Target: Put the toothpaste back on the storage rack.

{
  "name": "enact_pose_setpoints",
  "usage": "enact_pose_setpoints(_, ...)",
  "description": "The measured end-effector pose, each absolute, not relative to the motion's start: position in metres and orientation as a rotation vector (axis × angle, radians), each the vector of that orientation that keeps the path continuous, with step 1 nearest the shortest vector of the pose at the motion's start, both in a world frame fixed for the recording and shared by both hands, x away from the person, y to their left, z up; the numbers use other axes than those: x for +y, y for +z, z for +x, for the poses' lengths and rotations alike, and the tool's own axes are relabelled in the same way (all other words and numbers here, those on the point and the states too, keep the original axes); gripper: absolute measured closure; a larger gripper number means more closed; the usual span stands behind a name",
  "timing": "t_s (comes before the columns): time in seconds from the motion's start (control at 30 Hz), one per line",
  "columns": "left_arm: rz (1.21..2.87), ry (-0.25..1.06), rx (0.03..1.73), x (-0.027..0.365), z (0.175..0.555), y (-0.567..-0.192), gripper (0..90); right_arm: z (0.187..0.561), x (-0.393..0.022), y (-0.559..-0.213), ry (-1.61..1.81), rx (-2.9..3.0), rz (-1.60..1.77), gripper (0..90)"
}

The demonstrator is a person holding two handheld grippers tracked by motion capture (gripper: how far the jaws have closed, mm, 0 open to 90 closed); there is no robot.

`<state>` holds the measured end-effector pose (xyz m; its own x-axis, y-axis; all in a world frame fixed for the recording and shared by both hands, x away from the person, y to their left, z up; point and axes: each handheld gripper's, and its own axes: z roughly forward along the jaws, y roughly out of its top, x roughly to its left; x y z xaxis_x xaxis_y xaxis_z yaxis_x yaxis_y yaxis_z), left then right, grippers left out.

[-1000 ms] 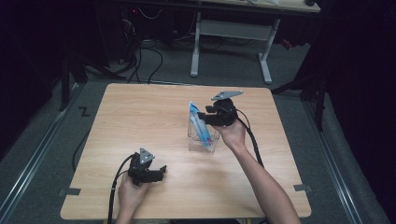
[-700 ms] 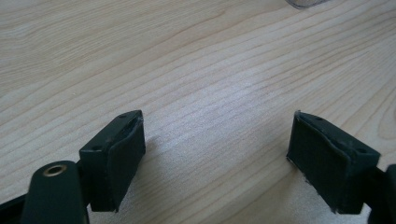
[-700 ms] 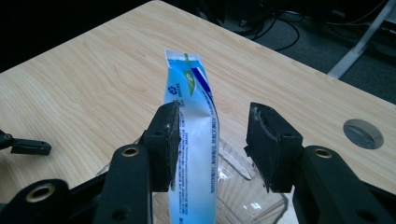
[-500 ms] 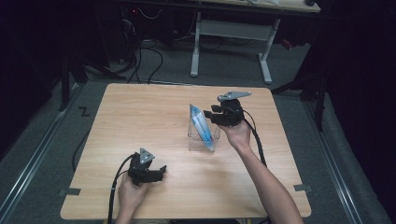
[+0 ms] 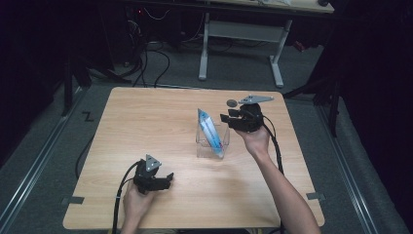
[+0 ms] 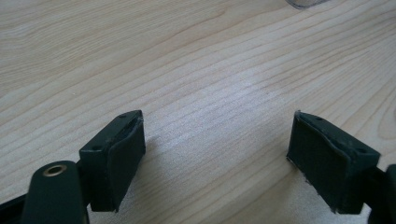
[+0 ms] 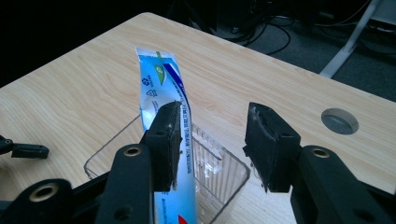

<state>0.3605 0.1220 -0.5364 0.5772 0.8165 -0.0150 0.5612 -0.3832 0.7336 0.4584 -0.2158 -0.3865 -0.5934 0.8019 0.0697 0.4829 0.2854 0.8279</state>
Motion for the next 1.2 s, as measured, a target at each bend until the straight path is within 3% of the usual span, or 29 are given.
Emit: enact_pose_setpoints(1.2, 2.094, 0.458, 1.094, 0.122, 0.361, -0.536, 19.1, 0.435, -0.252, -0.364, 1.207, 2.120, 1.121, 56.5)
